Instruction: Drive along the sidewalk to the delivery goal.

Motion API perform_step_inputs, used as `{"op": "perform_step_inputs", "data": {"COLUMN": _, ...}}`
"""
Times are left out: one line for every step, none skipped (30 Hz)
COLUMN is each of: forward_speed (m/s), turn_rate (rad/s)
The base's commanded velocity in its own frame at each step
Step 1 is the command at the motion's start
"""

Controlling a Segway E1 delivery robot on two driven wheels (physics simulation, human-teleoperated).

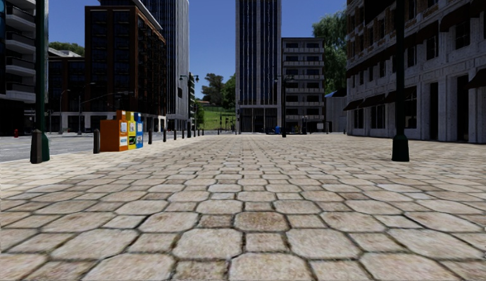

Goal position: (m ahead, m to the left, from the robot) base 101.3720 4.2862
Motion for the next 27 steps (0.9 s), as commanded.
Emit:
{"op": "perform_step_inputs", "data": {"forward_speed": 2.0, "turn_rate": 0.0}}
{"op": "perform_step_inputs", "data": {"forward_speed": 2.0, "turn_rate": 0.0}}
{"op": "perform_step_inputs", "data": {"forward_speed": 2.0, "turn_rate": 0.0}}
{"op": "perform_step_inputs", "data": {"forward_speed": 2.0, "turn_rate": 0.0}}
{"op": "perform_step_inputs", "data": {"forward_speed": 2.0, "turn_rate": 0.0}}
{"op": "perform_step_inputs", "data": {"forward_speed": 2.0, "turn_rate": 0.0}}
{"op": "perform_step_inputs", "data": {"forward_speed": 2.0, "turn_rate": 0.0}}
{"op": "perform_step_inputs", "data": {"forward_speed": 2.0, "turn_rate": 0.0}}
{"op": "perform_step_inputs", "data": {"forward_speed": 2.0, "turn_rate": 0.0}}
{"op": "perform_step_inputs", "data": {"forward_speed": 2.0, "turn_rate": 0.0}}
{"op": "perform_step_inputs", "data": {"forward_speed": 2.0, "turn_rate": 0.0}}
{"op": "perform_step_inputs", "data": {"forward_speed": 2.0, "turn_rate": 0.0}}
{"op": "perform_step_inputs", "data": {"forward_speed": 2.0, "turn_rate": 0.0}}
{"op": "perform_step_inputs", "data": {"forward_speed": 2.0, "turn_rate": 0.0}}
{"op": "perform_step_inputs", "data": {"forward_speed": 2.0, "turn_rate": 0.0}}
{"op": "perform_step_inputs", "data": {"forward_speed": 2.0, "turn_rate": 0.0}}
{"op": "perform_step_inputs", "data": {"forward_speed": 2.0, "turn_rate": 0.0}}
{"op": "perform_step_inputs", "data": {"forward_speed": 2.0, "turn_rate": 0.0}}
{"op": "perform_step_inputs", "data": {"forward_speed": 2.0, "turn_rate": 0.0}}
{"op": "perform_step_inputs", "data": {"forward_speed": 2.0, "turn_rate": 0.0}}
{"op": "perform_step_inputs", "data": {"forward_speed": 2.0, "turn_rate": 0.0}}
{"op": "perform_step_inputs", "data": {"forward_speed": 2.0, "turn_rate": 0.0}}
{"op": "perform_step_inputs", "data": {"forward_speed": 2.0, "turn_rate": 0.0}}
{"op": "perform_step_inputs", "data": {"forward_speed": 2.0, "turn_rate": 0.0}}
{"op": "perform_step_inputs", "data": {"forward_speed": 2.0, "turn_rate": 0.0}}
{"op": "perform_step_inputs", "data": {"forward_speed": 2.0, "turn_rate": 0.0}}
{"op": "perform_step_inputs", "data": {"forward_speed": 2.0, "turn_rate": 0.0}}
